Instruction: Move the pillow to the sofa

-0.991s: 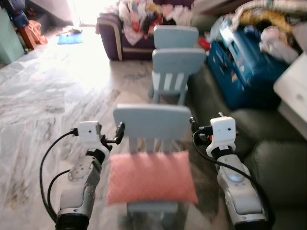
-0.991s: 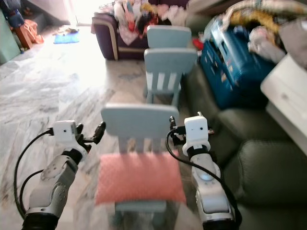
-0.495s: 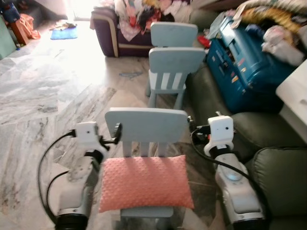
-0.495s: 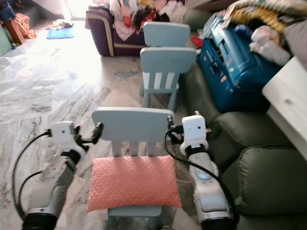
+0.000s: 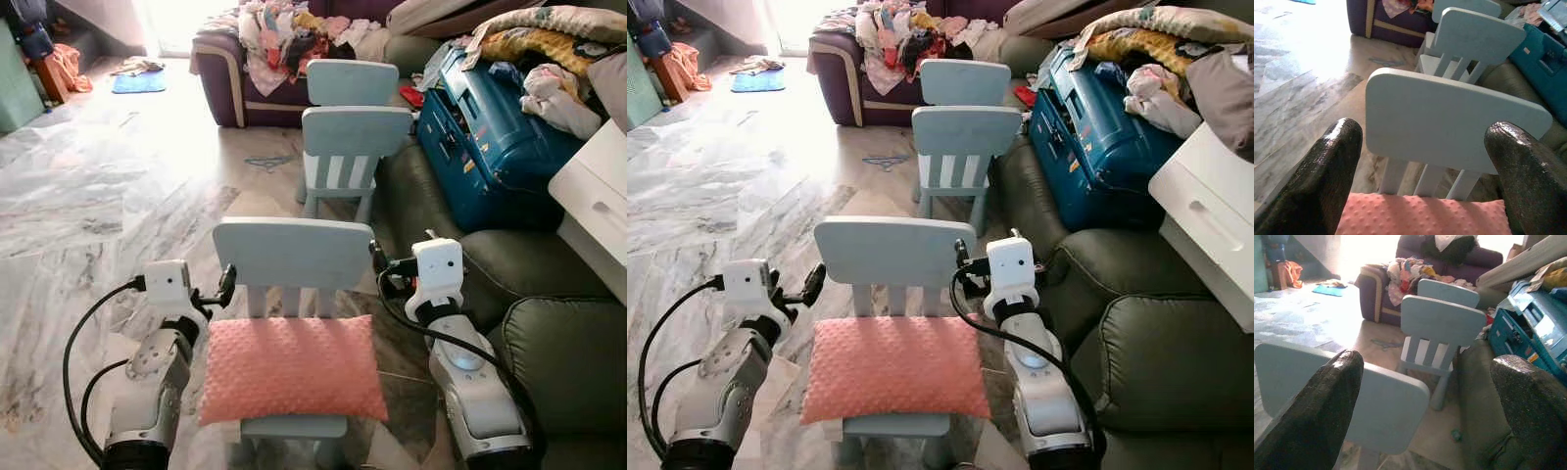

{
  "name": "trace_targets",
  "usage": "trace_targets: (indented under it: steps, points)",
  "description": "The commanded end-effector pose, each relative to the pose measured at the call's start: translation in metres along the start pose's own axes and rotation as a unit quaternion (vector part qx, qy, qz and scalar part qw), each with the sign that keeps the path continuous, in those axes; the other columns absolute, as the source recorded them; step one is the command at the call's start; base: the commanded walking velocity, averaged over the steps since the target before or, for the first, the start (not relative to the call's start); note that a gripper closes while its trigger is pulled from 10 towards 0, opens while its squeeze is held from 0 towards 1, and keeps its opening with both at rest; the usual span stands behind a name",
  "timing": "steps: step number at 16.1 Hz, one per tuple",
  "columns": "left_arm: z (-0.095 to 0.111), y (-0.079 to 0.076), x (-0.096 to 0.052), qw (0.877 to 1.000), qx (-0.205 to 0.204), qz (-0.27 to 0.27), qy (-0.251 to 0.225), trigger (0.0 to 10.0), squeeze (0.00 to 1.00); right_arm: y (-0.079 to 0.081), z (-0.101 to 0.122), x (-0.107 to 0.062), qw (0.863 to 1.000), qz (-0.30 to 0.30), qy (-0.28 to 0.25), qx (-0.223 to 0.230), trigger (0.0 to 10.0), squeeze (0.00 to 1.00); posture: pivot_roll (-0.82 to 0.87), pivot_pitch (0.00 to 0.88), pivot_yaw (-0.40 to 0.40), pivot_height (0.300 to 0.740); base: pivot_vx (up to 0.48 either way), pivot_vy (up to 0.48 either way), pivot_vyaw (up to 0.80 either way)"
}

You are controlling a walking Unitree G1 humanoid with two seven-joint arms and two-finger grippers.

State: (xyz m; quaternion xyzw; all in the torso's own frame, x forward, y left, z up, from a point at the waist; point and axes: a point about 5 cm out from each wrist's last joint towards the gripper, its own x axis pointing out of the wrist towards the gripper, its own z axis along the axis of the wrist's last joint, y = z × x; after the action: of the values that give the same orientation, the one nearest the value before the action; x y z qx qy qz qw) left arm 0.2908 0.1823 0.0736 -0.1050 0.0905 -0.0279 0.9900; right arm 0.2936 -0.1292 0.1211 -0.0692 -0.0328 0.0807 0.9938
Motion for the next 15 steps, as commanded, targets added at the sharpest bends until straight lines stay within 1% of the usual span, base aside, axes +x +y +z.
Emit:
trace_targets:
  steps: [1,3,8,9,10,11,12,14,15]
  points:
    - [-0.004,0.003,-0.002,1.0,0.009,0.002,0.006,10.0,0.0,-0.001,-0.003,0.0,1.0,-0.004,0.01,0.008,10.0,0.0,-0.07,0.083,-0.049,0.74,0.0,0.0,0.0]
    - [-0.005,0.004,-0.003,1.0,0.011,0.003,0.007,10.0,0.0,-0.001,-0.003,0.0,1.0,-0.001,0.011,0.009,10.0,0.0,-0.07,0.081,-0.05,0.74,0.0,0.0,0.0]
    - [-0.012,0.012,-0.008,0.999,0.021,0.027,0.022,10.0,0.0,-0.002,-0.007,-0.002,1.0,0.003,0.022,0.021,10.0,0.0,-0.06,0.085,-0.05,0.74,0.0,0.0,0.0]
    - [-0.015,0.014,-0.01,0.999,0.032,0.025,0.027,10.0,0.0,0.001,-0.013,-0.004,0.998,0.007,0.044,0.046,10.0,0.0,-0.06,0.093,-0.048,0.74,0.0,0.0,0.0]
    - [-0.016,0.014,-0.011,0.999,0.033,0.023,0.028,10.0,0.0,0.002,-0.015,-0.006,0.997,0.008,0.051,0.056,10.0,0.0,-0.05,0.098,-0.047,0.74,0.0,0.0,0.0]
    - [-0.02,0.016,-0.014,0.999,0.035,0.02,0.032,10.0,0.0,0.005,-0.023,-0.009,0.995,0.014,0.073,0.071,10.0,0.0,-0.05,0.104,-0.045,0.74,0.0,0.0,0.0]
    - [-0.028,0.023,-0.023,0.998,0.044,0.027,0.047,10.0,0.0,0.009,-0.029,-0.015,0.993,0.022,0.089,0.073,10.0,0.0,-0.04,0.124,-0.041,0.74,0.0,0.0,0.0]
    - [-0.033,0.028,-0.038,0.997,0.054,0.027,0.055,10.0,0.0,0.012,-0.033,-0.024,0.992,0.027,0.1,0.078,10.0,0.0,-0.04,0.16,-0.04,0.74,0.0,0.0,0.0]
    - [-0.034,0.029,-0.042,0.996,0.056,0.027,0.057,10.0,0.0,0.013,-0.035,-0.027,0.991,0.03,0.106,0.081,10.0,0.0,-0.04,0.164,-0.041,0.74,0.0,0.0,0.0]
